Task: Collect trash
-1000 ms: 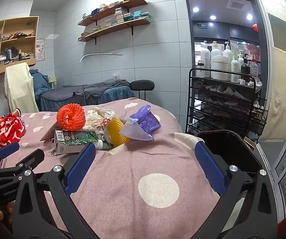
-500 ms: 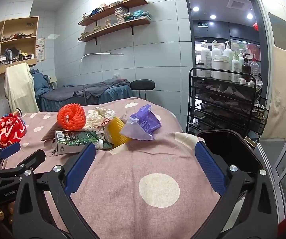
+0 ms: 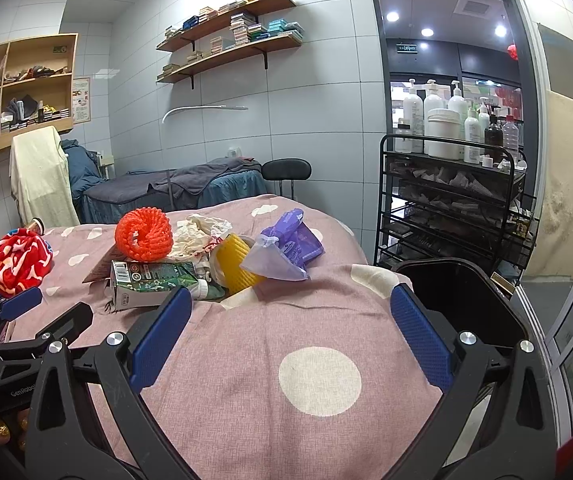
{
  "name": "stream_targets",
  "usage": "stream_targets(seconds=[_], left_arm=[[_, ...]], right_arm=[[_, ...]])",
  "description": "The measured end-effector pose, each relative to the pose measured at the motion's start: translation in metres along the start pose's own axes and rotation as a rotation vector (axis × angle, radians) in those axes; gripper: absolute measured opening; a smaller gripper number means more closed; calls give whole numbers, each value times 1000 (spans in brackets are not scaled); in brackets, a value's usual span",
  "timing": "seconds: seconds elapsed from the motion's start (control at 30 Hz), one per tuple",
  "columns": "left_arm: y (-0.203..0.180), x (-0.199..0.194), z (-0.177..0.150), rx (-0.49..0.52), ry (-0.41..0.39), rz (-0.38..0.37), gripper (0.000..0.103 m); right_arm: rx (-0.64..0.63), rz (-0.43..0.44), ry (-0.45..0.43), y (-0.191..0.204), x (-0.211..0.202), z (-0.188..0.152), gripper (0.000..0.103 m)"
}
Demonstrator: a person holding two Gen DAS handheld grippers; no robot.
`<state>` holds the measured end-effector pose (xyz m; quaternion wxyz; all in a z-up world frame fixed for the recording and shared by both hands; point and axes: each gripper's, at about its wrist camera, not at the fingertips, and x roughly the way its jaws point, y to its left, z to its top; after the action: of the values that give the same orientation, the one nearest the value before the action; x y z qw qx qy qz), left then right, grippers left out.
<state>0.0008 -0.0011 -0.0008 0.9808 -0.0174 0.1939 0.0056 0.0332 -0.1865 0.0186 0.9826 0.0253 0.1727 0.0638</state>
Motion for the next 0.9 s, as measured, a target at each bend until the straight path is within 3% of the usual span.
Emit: stream_targets(seconds=[0.9], left_arm=[[0,1,-1,1,4,-1,98]], right_arm=[[9,2,9,1,2,-6,98]])
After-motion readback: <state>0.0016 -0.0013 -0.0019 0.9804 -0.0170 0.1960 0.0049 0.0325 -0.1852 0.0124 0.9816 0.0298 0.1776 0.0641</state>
